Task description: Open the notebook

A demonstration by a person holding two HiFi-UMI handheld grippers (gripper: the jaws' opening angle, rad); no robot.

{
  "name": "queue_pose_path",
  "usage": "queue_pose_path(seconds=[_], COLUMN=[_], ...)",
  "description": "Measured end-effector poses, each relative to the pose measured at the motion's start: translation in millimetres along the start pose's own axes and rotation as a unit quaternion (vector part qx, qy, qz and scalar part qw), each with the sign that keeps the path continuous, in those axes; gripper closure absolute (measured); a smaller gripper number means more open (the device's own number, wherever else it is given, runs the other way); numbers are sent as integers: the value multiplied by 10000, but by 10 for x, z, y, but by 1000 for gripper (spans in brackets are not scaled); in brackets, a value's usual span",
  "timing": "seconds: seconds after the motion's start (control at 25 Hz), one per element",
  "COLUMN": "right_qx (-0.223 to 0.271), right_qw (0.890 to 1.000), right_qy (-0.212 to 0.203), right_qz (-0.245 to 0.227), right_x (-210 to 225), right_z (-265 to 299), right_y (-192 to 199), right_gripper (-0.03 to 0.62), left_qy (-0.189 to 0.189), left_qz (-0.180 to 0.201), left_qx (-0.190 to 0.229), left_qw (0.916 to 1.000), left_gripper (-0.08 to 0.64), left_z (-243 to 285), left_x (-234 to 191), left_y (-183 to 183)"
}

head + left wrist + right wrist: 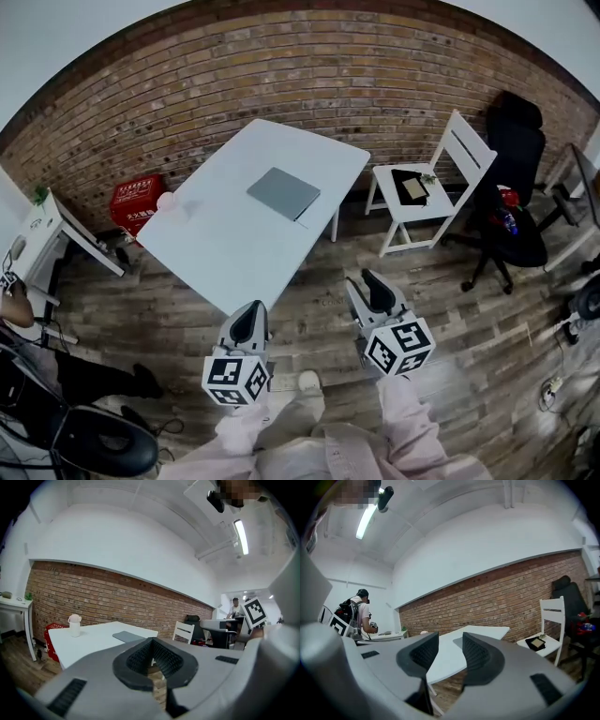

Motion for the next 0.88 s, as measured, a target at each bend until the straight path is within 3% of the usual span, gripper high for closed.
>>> queue_pose_path(seconds=[0.36,0.88], right_qx=[-187,-407], right_qw=[9996,9985], right_qy=[98,125], right_qz=[171,357], right_x=[235,545], right_z=[642,1109], right_y=[30,150], right_gripper=[451,451], left_qy=[124,34], left_qz=[-277,-464], left_qx=[-103,-243], left_qw=[9995,9986], left_gripper=[568,568], left_z=[684,1074], left_x=[-308,-489], left_y=[-34,11])
Point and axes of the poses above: the fingertips, and each gripper's own axes: z forward along the fingers, x to its right, y out of its underside, the point moved 3 cm from there along -z, backward along the fingers, and after that the axes turned 5 degrees about -y, right-handed, at the moved point
